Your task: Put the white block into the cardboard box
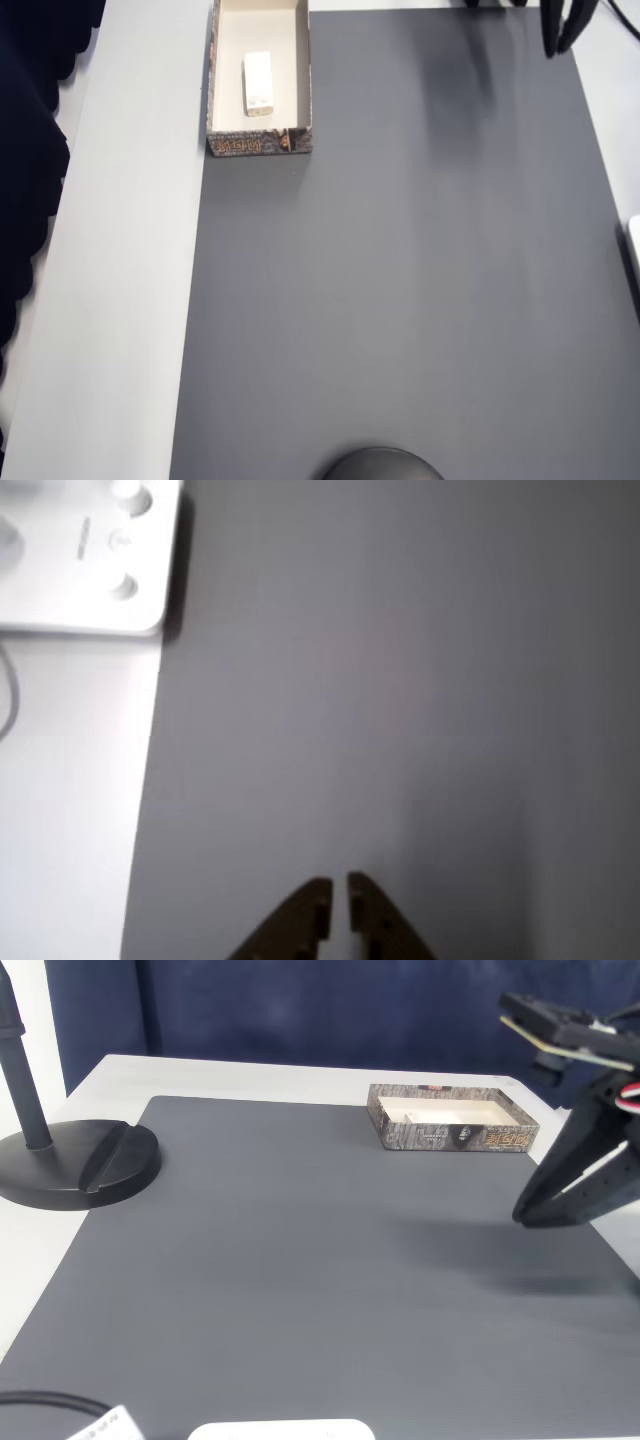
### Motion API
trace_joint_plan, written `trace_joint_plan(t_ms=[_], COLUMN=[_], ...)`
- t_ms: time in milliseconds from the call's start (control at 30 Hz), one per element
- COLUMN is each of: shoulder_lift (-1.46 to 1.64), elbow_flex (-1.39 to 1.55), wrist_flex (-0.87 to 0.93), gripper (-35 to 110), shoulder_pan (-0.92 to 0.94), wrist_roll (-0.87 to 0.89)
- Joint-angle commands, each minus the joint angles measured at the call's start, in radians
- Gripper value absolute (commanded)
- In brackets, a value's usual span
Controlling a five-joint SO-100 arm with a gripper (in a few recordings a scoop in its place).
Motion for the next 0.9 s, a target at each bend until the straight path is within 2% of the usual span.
trace_joint_plan(t_ms=[0, 467, 867], shoulder_lift=[0.097, 0.403, 0.454], elbow_flex=[0.095, 0.314, 0.359], wrist_flex=[-0.063, -0.078, -0.046], gripper=[-2, -2, -2], shoulder_pan=[-0.02, -0.043, -0.037], wrist_roll=[0.014, 0.009, 0.017])
